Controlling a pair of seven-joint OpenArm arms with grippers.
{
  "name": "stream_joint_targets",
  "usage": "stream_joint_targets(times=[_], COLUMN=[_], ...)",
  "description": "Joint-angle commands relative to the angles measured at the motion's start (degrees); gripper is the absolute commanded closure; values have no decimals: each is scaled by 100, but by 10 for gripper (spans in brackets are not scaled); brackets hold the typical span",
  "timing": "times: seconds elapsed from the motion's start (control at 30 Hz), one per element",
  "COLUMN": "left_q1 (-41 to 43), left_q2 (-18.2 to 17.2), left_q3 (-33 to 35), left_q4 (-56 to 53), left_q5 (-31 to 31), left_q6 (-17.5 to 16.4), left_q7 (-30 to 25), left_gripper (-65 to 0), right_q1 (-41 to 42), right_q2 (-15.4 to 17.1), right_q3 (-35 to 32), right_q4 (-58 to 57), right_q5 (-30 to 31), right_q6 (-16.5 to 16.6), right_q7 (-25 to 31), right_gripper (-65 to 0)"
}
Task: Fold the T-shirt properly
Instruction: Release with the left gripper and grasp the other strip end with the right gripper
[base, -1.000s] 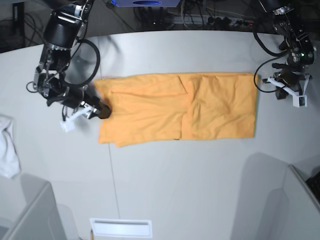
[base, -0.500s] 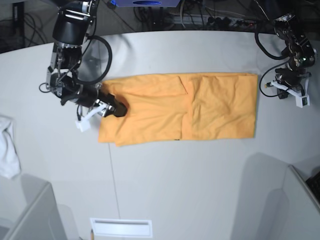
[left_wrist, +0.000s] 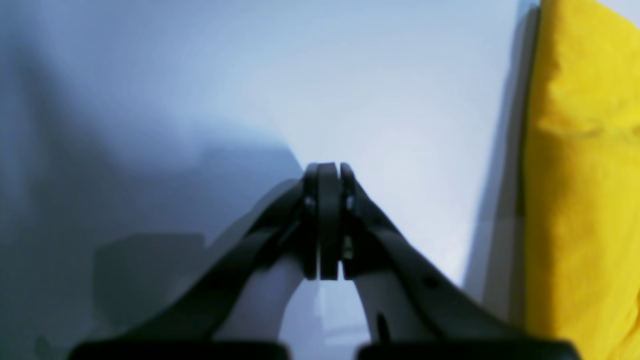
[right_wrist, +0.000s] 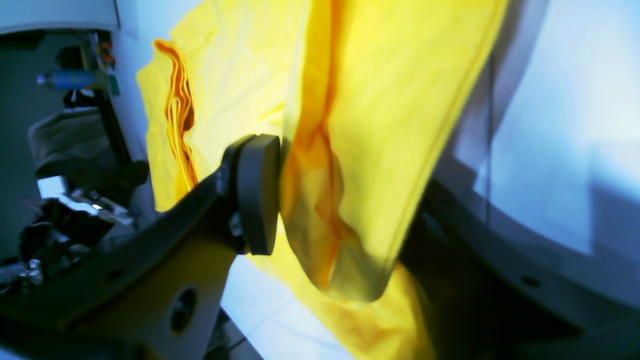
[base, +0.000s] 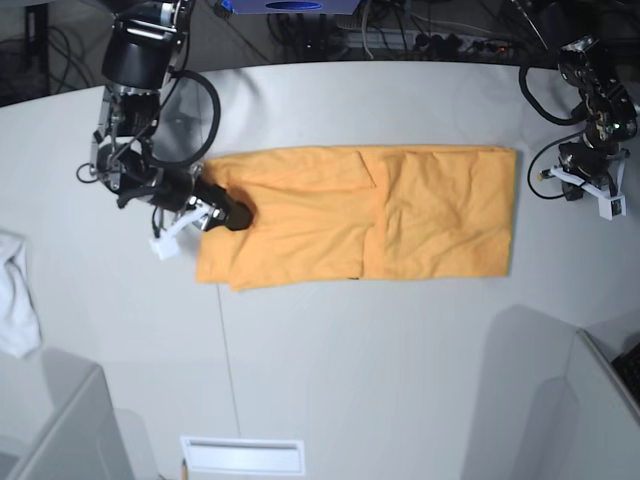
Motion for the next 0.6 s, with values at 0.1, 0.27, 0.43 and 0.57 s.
stream_joint_targets(times=[0.1,0.27,0.43,0.57], left_q1=[-43,-96,-166,-184], left_q2=[-137,-120,-102,-76], left_q3=[364,1014,1639,2148], left_q4=[81,81,90,125], left_q5=[-42,283,705,688], left_q6=[-14,3,3,3], left_q7=[-114,-114,-114,-114], left_gripper=[0,0,0,0], right_q1=[181,269,409,541], right_q2=[18,141,440,633], right_q3=[1,1,1,-8], right_q4=[-419,-578,-578,-569], right_q5=[-452,-470,-478,-478], right_q6=[-55,-55,-73,-81], right_q7=[-82,58,93,76], right_gripper=[-227,-8,0,0])
